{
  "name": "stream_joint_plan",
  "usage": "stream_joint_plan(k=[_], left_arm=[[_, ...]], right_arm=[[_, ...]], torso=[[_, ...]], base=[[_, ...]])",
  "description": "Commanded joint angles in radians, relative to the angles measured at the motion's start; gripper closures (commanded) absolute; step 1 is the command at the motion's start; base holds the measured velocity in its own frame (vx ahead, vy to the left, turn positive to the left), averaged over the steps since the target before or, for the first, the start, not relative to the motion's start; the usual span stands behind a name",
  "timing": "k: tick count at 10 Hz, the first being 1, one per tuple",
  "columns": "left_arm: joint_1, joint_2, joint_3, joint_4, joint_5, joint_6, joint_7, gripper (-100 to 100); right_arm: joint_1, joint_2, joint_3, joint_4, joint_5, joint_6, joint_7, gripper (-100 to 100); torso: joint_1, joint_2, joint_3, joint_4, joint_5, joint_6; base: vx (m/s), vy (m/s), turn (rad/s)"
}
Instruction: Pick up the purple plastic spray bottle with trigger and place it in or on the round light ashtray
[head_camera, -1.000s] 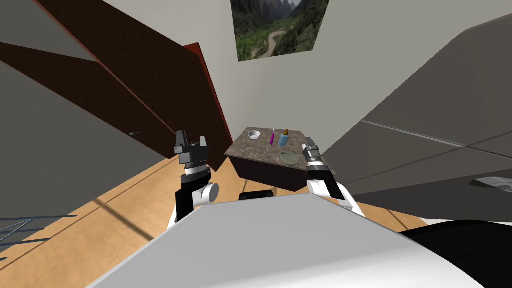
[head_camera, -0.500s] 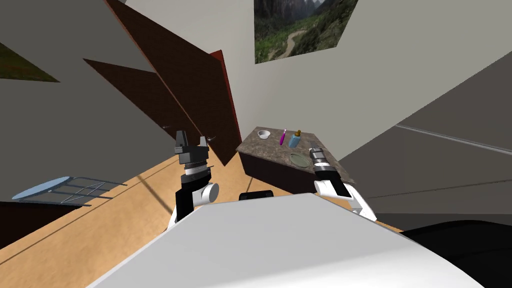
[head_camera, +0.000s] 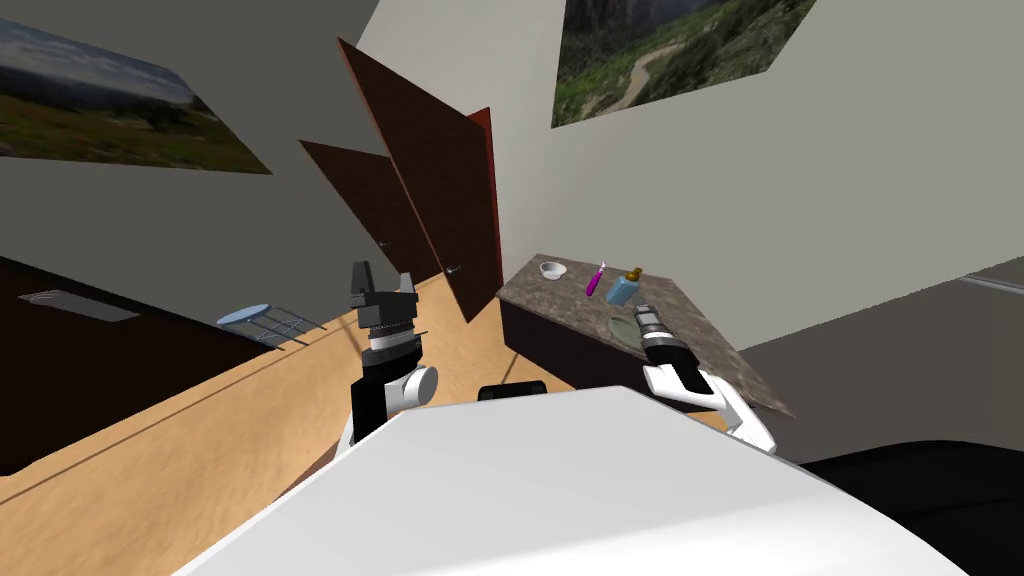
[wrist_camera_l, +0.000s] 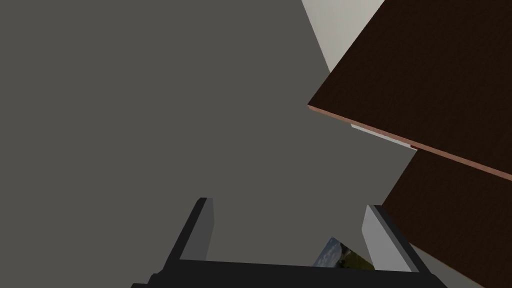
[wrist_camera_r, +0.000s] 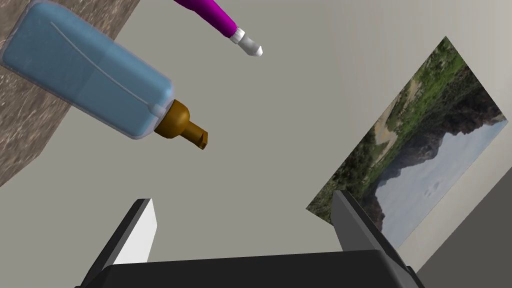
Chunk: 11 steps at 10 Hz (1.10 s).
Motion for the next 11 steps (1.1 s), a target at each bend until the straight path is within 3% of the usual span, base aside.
stream_joint_plan(k=[1, 7, 8, 10, 11], left_arm=[[0.0, 0.0, 0.0, 0.0, 0.0, 0.0, 0.0, 0], [0.0, 0.0, 0.0, 0.0, 0.0, 0.0, 0.0, 0], [0.0, 0.0, 0.0, 0.0, 0.0, 0.0, 0.0, 0], [0.0, 0.0, 0.0, 0.0, 0.0, 0.0, 0.0, 0], [0.0, 0.0, 0.0, 0.0, 0.0, 0.0, 0.0, 0]], right_arm=[[0.018, -0.029, -0.027, 0.023, -0.008, 0.004, -0.001, -100], [0.019, -0.094, -0.128, 0.17, 0.046, 0.11, 0.1, -100], [0.019, -0.094, -0.128, 0.17, 0.046, 0.11, 0.1, -100], [0.019, -0.121, -0.161, 0.229, 0.069, 0.147, 0.144, -100], [0.019, -0.121, -0.161, 0.222, 0.069, 0.147, 0.144, -100]], torso=[[0.0, 0.0, 0.0, 0.0, 0.0, 0.0], [-0.002, -0.002, -0.001, 0.0, -0.001, 0.0], [-0.003, -0.004, -0.002, -0.001, -0.001, 0.0], [-0.005, -0.002, -0.001, 0.0, -0.001, 0.001], [-0.004, -0.003, -0.002, -0.001, -0.001, 0.0]], base=[[0.014, 0.056, 0.083], [0.042, 0.049, 0.245], [0.053, 0.016, 0.085], [0.059, 0.018, 0.233], [0.056, 0.008, 0.086]])
